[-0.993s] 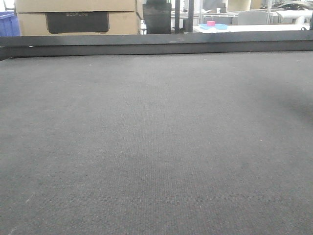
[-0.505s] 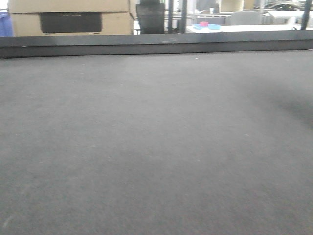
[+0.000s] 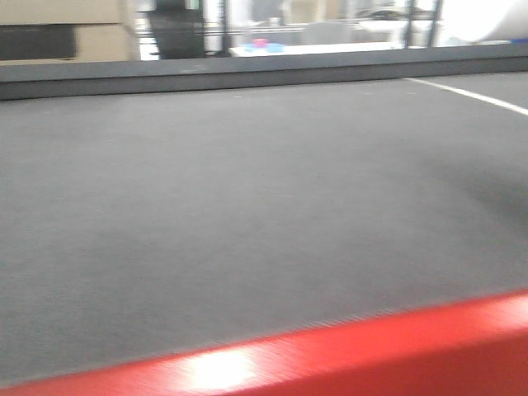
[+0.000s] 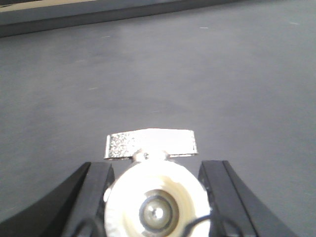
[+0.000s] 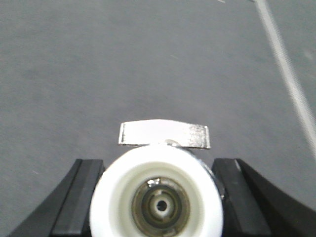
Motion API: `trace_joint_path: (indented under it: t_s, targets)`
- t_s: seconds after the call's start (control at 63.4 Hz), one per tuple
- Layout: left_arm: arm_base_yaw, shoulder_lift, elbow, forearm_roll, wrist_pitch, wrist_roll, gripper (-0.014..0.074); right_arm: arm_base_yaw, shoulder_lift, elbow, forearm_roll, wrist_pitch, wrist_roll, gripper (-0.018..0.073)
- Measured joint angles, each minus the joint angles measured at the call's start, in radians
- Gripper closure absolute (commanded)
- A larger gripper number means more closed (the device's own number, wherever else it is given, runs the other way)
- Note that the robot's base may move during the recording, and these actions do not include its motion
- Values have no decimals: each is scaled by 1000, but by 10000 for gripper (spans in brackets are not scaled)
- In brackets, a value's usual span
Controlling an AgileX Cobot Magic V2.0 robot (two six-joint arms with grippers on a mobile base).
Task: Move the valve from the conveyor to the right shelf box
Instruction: 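Turn the base away from the red-framed conveyor holding both valves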
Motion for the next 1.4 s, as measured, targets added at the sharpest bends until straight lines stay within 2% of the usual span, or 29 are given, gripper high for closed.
trace_joint_path:
  t_s: [1.403]
  targets:
    - [0, 0, 0, -2, -1, 0, 707, 0, 0, 0, 0, 0, 0, 721]
